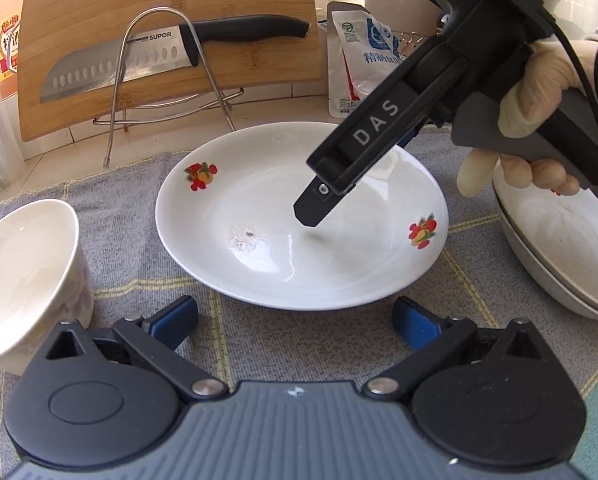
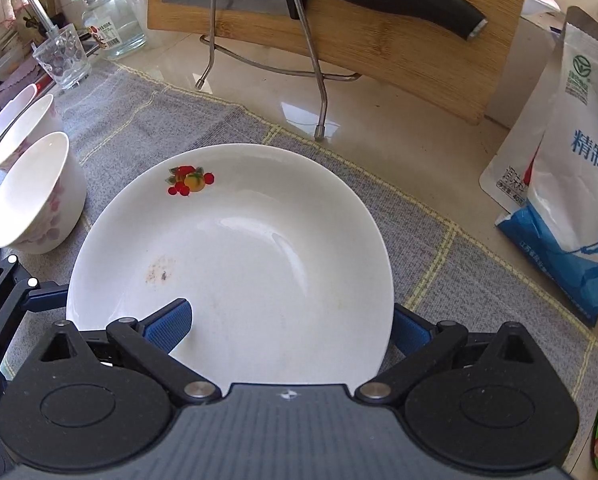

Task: Organize plates and bowls
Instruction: 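Reach the right gripper to the oval flower-print plate and grasp its rim, then lift the oval plate with the right gripper and carry it over the plate stack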

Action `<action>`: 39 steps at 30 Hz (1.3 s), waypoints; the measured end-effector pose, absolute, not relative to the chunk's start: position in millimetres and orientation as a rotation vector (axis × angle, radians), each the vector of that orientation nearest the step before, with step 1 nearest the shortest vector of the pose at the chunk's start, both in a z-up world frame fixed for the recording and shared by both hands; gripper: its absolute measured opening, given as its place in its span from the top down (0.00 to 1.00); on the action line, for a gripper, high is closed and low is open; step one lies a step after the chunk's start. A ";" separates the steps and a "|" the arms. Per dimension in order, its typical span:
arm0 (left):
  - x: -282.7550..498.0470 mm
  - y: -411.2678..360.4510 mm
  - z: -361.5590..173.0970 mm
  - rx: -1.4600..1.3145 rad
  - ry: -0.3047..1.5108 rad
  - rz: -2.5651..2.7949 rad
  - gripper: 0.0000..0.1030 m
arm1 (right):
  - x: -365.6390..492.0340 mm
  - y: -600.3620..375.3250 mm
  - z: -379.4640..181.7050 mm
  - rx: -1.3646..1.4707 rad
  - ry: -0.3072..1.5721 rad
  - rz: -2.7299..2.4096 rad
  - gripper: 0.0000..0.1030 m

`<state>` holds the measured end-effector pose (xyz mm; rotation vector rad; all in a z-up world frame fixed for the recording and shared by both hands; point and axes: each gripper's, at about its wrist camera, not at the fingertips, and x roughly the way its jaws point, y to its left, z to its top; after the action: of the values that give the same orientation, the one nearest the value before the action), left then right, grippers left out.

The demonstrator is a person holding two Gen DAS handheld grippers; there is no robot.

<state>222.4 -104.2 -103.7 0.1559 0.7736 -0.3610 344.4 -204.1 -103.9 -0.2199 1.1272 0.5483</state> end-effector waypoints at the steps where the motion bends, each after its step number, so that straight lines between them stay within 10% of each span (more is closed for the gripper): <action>1: 222.4 -104.0 -103.6 0.156 0.772 -0.362 0.00 | 346.0 -202.8 -103.7 -0.222 1.129 0.556 0.00; 39: 230.1 -102.5 -104.1 0.207 0.726 -0.424 0.01 | 395.0 -218.7 -97.9 -0.099 1.183 0.864 0.07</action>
<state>230.1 -102.5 -104.1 0.2069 0.7258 -0.4243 395.0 -218.7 -97.9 -0.0986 1.1835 0.8642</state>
